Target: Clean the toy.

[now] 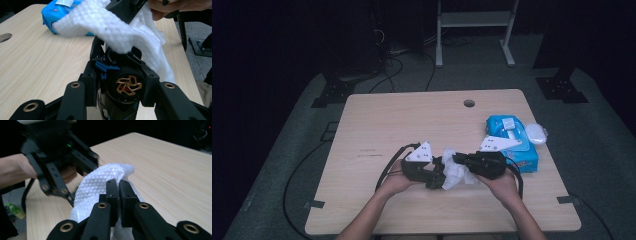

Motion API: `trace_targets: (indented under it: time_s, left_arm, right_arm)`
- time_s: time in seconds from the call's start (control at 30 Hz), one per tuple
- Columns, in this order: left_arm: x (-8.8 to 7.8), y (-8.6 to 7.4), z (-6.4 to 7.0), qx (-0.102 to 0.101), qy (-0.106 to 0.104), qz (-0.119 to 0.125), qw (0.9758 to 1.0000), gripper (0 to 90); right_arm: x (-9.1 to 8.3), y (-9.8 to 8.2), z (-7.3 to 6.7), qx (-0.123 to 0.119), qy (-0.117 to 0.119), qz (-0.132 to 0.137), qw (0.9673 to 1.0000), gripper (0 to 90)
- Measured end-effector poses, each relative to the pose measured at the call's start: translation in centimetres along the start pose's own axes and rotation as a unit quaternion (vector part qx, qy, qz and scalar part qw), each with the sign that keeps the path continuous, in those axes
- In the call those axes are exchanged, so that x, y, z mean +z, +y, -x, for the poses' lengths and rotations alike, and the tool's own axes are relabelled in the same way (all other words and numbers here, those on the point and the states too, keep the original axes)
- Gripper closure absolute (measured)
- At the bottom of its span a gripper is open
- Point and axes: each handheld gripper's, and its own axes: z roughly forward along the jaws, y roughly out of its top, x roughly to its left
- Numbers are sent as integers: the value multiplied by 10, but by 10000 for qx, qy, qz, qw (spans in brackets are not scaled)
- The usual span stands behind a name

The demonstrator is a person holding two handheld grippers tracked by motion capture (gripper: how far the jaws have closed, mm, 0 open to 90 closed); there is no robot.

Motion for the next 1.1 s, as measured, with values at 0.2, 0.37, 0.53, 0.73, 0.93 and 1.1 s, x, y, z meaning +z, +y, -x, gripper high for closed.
trace_targets:
  time_s: [0.2,0.37,0.53,0.73,0.93,1.1]
  left_arm:
    - [-6,-1,-2,-41,39,60,10000,583]
    - [-4,-2,-2,-41,24,62,10000,583]
    - [-4,0,-2,-28,19,77,10000,583]
    - [-8,-1,-3,-65,-21,158,9999,583]
    - [-10,-1,-4,-103,-23,233,9997,583]
    - [-13,0,-4,-66,23,197,9998,583]
  right_arm:
    - [0,-3,7,36,-163,-89,9998,868]
    - [-1,-12,13,207,-228,-145,9994,868]
    - [-2,-4,6,102,-75,-1,9999,868]
    - [-3,-14,17,250,-265,-135,9992,868]
    - [-2,-8,8,99,-255,-31,9996,868]
    - [-2,-10,13,218,-176,-25,9996,868]
